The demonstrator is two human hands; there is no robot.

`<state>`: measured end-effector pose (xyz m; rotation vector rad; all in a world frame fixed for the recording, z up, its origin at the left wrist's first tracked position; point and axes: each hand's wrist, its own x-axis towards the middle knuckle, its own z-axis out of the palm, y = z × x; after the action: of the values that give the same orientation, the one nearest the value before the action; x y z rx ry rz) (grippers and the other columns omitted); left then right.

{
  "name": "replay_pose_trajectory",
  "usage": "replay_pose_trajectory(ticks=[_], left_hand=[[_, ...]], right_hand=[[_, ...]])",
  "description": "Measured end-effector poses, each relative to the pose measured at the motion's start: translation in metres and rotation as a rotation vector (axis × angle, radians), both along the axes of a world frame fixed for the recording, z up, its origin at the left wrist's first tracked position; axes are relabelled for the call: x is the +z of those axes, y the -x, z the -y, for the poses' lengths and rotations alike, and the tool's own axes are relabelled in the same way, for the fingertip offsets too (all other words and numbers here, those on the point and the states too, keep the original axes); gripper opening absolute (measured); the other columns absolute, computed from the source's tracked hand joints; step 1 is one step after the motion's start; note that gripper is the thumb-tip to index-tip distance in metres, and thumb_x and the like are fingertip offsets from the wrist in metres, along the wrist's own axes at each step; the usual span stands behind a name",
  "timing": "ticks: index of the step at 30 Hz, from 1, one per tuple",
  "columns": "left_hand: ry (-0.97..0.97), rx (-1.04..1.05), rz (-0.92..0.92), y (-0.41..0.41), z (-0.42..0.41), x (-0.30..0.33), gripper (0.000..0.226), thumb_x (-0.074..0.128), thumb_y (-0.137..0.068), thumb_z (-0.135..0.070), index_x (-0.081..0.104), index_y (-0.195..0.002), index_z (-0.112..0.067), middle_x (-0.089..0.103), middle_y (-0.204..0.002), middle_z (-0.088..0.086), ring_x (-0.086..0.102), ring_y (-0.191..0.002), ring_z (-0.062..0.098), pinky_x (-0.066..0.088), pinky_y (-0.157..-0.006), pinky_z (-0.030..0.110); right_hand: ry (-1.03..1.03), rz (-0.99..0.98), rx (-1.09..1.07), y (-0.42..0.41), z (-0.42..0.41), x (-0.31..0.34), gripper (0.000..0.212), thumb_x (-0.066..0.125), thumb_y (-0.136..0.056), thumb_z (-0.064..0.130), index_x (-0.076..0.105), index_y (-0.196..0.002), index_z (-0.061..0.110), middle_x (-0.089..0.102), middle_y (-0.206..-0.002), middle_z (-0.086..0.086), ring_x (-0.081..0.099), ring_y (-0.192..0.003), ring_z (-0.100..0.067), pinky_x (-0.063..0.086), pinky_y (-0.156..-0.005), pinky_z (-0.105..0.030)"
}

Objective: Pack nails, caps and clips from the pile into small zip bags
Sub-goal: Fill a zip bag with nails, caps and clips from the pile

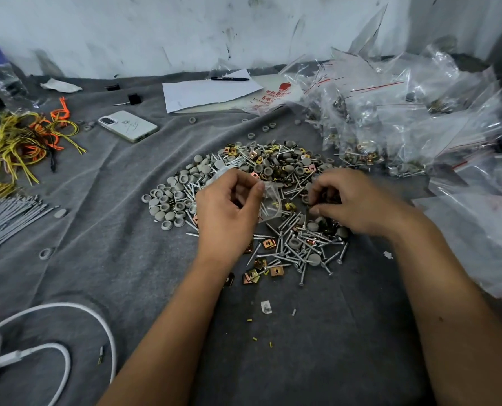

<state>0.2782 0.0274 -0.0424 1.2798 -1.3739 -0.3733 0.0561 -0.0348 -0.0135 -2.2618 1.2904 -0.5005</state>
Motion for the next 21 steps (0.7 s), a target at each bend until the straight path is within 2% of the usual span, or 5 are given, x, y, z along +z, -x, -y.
replay_pose_trajectory(ticks=[5, 8, 15, 18, 21], left_hand=[[-0.006, 0.011, -0.010, 0.001, 0.001, 0.001, 0.009, 0.075, -0.095, -0.015, 0.070, -0.087, -0.016, 0.065, -0.069, -0.005, 0.065, -0.061, 0.022, 0.056, -0.057, 0.041], [-0.008, 0.005, -0.014, 0.000, 0.001, 0.000, 0.008, 0.074, -0.095, -0.015, 0.071, -0.088, -0.015, 0.066, -0.070, -0.004, 0.066, -0.062, 0.023, 0.056, -0.059, 0.045], [-0.008, 0.016, -0.042, 0.001, 0.000, 0.002, 0.007, 0.074, -0.094, -0.012, 0.071, -0.087, -0.015, 0.068, -0.071, -0.001, 0.066, -0.062, 0.023, 0.057, -0.059, 0.046], [0.006, 0.026, -0.050, 0.001, -0.001, 0.003, 0.009, 0.074, -0.093, -0.011, 0.070, -0.086, -0.014, 0.068, -0.070, -0.001, 0.064, -0.061, 0.022, 0.056, -0.057, 0.043], [0.015, 0.036, -0.054, 0.001, -0.001, 0.004, 0.012, 0.074, -0.094, -0.010, 0.069, -0.085, -0.016, 0.065, -0.068, -0.001, 0.063, -0.061, 0.024, 0.055, -0.057, 0.042]], right_hand=[[0.160, 0.311, 0.021, -0.020, -0.011, 0.005, 0.016, 0.079, -0.088, 0.012, 0.070, -0.092, 0.025, 0.070, -0.085, 0.013, 0.067, -0.082, -0.004, 0.054, -0.073, -0.023], [0.217, 0.374, 0.073, -0.035, -0.020, 0.005, 0.017, 0.082, -0.084, 0.010, 0.077, -0.095, 0.021, 0.073, -0.086, 0.014, 0.071, -0.083, -0.004, 0.057, -0.075, -0.020], [0.329, 0.326, 0.059, -0.058, -0.028, 0.000, 0.020, 0.085, -0.077, 0.004, 0.074, -0.088, 0.018, 0.073, -0.083, 0.008, 0.067, -0.075, -0.005, 0.054, -0.068, -0.022], [0.321, 0.206, 0.123, -0.063, -0.029, -0.002, 0.018, 0.081, -0.081, 0.005, 0.080, -0.095, 0.017, 0.075, -0.089, 0.004, 0.066, -0.079, -0.004, 0.052, -0.076, -0.020], [0.326, 0.129, 0.165, -0.061, -0.028, 0.000, 0.019, 0.078, -0.084, 0.006, 0.080, -0.101, 0.015, 0.076, -0.096, 0.001, 0.066, -0.089, -0.013, 0.052, -0.085, -0.030]])
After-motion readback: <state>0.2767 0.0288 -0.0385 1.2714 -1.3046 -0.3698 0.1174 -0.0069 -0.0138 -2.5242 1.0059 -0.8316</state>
